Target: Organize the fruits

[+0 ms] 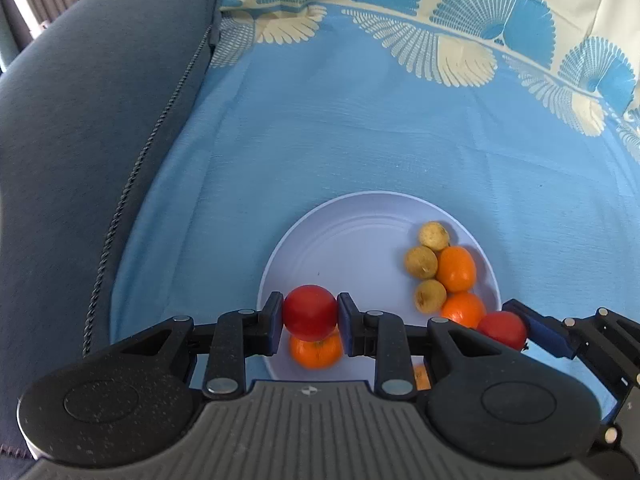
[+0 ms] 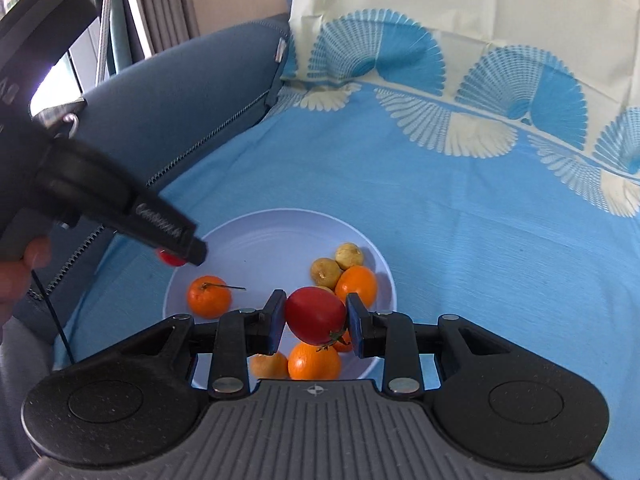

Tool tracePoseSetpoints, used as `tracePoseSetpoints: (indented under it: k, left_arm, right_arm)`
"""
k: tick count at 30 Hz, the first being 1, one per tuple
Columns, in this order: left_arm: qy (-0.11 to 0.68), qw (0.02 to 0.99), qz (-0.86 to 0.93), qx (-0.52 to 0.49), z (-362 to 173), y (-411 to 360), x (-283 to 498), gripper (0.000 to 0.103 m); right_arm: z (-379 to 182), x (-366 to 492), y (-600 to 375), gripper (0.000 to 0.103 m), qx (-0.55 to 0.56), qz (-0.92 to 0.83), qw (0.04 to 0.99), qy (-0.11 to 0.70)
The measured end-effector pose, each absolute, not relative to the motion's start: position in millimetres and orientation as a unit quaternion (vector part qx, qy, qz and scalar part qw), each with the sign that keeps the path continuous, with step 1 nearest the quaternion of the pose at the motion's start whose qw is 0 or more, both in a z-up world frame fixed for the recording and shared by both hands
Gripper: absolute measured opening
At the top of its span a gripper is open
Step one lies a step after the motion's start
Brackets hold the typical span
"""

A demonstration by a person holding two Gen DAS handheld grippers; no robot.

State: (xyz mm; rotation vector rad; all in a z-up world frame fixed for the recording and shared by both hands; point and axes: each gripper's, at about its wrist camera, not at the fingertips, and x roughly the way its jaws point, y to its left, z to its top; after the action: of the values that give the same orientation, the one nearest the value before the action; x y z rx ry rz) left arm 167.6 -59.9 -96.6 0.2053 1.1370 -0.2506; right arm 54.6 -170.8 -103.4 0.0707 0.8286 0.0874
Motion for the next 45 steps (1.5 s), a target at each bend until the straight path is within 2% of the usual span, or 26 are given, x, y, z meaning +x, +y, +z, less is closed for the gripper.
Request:
tracePoseSetpoints:
  k: [5, 7, 8, 9, 10, 11, 12, 13, 18, 23, 30, 45]
  left_arm:
    - [0.539, 0.827, -0.116, 0.111, -111.6, -68.3, 179.2, 0.032]
    - [0.53, 0.83, -0.117, 0.126, -115.0, -71.6, 180.7, 0.052]
    - [0.523, 0.834, -0.115, 0.133, -114.5, -72.0, 180.6, 0.079]
    - [0.512, 0.841, -0.109, 0.137, -112.6, -71.9, 179.8, 0.099]
    - [0.498, 0.85, -0.107, 0.137, -108.1, -69.9, 177.1, 0.103]
    - [0.484, 0.858, -0.107, 0.136, -102.7, -67.2, 173.0, 0.103]
    - [0.48, 0.86, -0.107, 0.139, -98.5, -65.1, 169.4, 0.103]
    - [0.481, 0.859, -0.105, 0.142, -95.0, -62.7, 166.0, 0.103]
    - [0.498, 0.853, -0.086, 0.133, -80.9, -43.4, 131.1, 0.103]
    - [0.512, 0.849, -0.066, 0.113, -64.5, -23.4, 84.9, 0.103]
    - [0.493, 0.863, -0.056, 0.095, -41.1, -4.0, 29.6, 0.103]
    - [0.462, 0.881, -0.064, 0.083, -15.0, 7.5, -35.4, 0.103]
  right_arm:
    - [-114.2, 68.4, -169.9, 0.034, 0.027, 0.051, 0.911, 0.408]
    - [-117.4, 73.0, -169.0, 0.035, 0.025, 0.054, 0.911, 0.409]
    - [-118.8, 75.6, -167.9, 0.035, 0.024, 0.056, 0.91, 0.41]
    - [-119.6, 77.8, -166.6, 0.038, 0.023, 0.062, 0.909, 0.411]
    - [-119.3, 79.5, -165.2, 0.053, 0.021, 0.065, 0.908, 0.412]
    - [-117.6, 79.3, -164.1, 0.063, 0.019, 0.061, 0.91, 0.41]
    - [-114.8, 77.1, -163.4, 0.078, 0.017, 0.056, 0.913, 0.404]
    - [-111.5, 73.5, -162.8, 0.083, 0.014, 0.05, 0.915, 0.4]
    - [-95.2, 43.7, -163.7, 0.094, 0.02, 0.032, 0.911, 0.41]
    - [-72.9, -0.6, -160.2, 0.098, 0.032, 0.007, 0.91, 0.414]
    - [-39.8, -57.3, -151.3, 0.102, 0.03, -0.023, 0.927, 0.373]
    - [-8.6, -125.1, -132.4, 0.102, 0.004, -0.041, 0.947, 0.318]
